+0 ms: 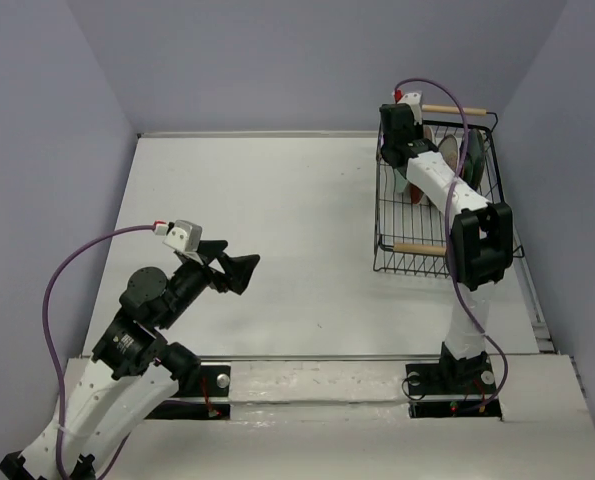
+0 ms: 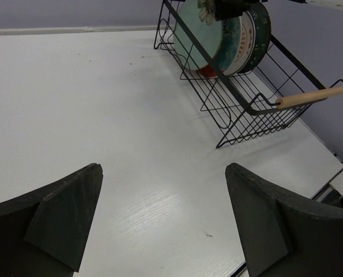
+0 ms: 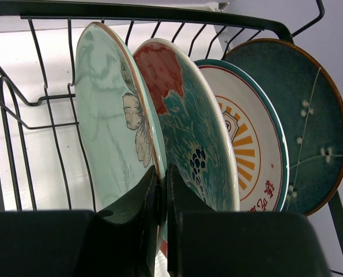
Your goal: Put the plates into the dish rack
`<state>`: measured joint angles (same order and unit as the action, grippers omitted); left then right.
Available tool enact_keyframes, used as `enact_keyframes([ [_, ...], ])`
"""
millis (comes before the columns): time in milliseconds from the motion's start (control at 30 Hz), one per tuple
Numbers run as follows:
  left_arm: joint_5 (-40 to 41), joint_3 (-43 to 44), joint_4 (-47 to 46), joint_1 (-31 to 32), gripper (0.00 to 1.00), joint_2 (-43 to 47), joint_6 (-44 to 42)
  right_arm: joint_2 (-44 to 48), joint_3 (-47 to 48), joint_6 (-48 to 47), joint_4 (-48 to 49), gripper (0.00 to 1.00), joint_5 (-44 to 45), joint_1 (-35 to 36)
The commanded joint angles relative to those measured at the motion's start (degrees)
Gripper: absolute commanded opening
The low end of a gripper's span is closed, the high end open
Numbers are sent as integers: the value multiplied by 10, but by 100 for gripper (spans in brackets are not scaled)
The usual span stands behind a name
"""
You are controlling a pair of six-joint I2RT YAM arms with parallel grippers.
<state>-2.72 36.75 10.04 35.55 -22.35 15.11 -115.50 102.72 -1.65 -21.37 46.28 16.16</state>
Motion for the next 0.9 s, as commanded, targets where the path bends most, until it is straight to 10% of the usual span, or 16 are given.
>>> enact_keyframes([
  [0,2,0,-24,0,99,-5,-9,-7,28,-9,54,11,13,-4],
  [333,3,0,-24,-4,99,-8,-8,19,32,-3,54,62,-14,-4],
  [867,-4,0,-27,-34,99,-17,-6,163,-15,73,33,77,-172,-4],
])
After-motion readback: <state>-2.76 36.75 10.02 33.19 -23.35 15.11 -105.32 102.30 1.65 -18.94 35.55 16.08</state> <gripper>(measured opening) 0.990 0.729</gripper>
